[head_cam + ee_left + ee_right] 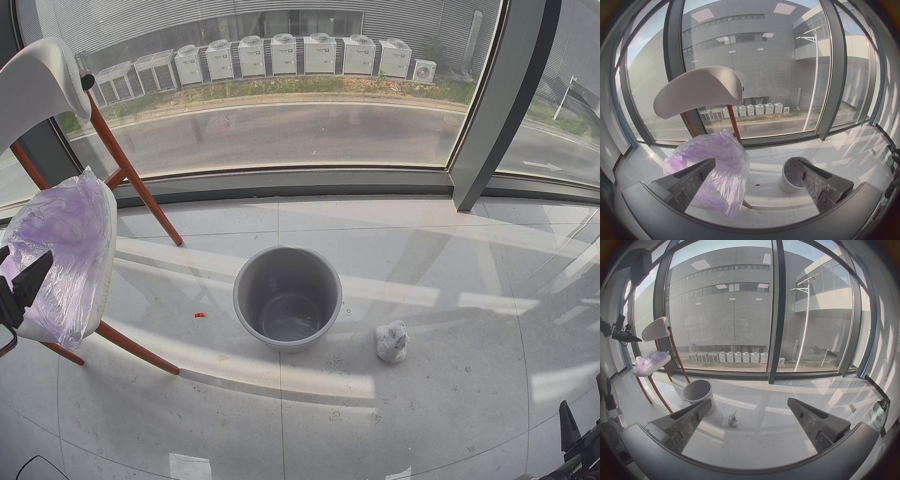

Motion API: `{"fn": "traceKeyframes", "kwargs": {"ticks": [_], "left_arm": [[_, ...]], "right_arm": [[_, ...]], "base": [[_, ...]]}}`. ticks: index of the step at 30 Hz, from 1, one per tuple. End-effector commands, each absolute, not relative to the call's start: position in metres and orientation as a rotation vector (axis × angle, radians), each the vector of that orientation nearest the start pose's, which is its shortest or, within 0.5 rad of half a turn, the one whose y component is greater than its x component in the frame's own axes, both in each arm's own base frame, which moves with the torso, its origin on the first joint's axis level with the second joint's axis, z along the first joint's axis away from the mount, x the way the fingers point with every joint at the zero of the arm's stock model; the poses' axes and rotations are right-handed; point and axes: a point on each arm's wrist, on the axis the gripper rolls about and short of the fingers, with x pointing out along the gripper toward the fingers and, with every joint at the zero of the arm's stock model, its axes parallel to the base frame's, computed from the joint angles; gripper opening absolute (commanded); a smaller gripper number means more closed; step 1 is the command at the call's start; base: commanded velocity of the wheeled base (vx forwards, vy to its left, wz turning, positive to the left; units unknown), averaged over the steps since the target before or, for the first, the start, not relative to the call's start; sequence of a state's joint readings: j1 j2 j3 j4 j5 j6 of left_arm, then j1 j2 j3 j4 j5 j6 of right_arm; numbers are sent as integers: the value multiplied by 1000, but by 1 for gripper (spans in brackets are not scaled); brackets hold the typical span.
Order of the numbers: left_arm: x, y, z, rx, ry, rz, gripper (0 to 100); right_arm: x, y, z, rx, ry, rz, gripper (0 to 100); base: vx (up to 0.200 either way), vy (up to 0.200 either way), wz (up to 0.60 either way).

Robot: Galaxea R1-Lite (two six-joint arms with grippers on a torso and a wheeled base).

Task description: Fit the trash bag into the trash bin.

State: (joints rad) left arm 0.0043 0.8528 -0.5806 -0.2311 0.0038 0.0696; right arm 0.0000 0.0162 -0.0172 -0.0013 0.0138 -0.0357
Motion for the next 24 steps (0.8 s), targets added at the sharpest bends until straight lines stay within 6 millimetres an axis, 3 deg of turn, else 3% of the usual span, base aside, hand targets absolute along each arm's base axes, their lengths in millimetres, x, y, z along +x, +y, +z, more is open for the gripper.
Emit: {"fn": "traceKeyframes", "kwargs": {"ticks": [1,17,24], "left_arm": [[146,2,250,95,140,13,100],[255,14,229,162,345,47,100],[279,15,212,170,406,41,100]], "right_arm": [[-23,0,76,-35,0,14,100],[-23,0,76,-35,-2,15,100],[-23,0,76,-35,-2,17,100]], "base": [[0,0,0],[0,0,0],[0,0,0]]}}
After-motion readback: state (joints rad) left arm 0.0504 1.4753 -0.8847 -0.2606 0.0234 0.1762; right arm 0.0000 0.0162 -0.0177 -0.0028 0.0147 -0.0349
